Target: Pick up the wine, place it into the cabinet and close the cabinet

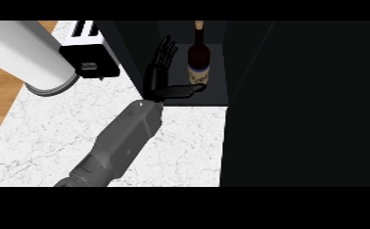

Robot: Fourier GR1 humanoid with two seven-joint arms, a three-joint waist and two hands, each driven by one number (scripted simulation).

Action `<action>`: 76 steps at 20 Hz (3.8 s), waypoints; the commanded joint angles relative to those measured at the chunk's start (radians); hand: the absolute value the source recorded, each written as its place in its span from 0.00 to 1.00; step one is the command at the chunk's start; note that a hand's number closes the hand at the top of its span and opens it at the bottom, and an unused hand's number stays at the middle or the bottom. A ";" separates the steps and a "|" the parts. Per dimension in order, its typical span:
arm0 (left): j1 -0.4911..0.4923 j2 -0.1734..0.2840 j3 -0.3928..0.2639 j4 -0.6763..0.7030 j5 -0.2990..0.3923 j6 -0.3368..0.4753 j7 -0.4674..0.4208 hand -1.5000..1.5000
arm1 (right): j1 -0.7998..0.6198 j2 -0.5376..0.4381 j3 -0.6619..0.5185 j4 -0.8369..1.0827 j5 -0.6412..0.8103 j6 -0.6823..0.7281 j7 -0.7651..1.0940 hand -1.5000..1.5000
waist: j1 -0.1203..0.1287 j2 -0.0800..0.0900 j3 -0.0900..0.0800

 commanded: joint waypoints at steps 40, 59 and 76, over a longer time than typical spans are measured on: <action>1.232 0.679 0.125 -1.712 -0.117 0.135 0.319 0.00 | 0.087 -0.100 0.398 -0.242 -0.103 0.158 0.313 1.00 | 0.018 -0.009 0.005; 1.504 0.766 0.564 -1.663 0.103 -0.294 0.321 0.00 | -0.622 0.031 0.763 0.201 0.264 -0.418 0.402 1.00 | 0.035 -0.004 0.005; 1.491 0.728 0.708 -1.677 0.166 -0.386 0.490 0.00 | -0.994 0.028 0.479 0.776 0.161 -0.432 0.186 1.00 | 0.017 -0.001 0.007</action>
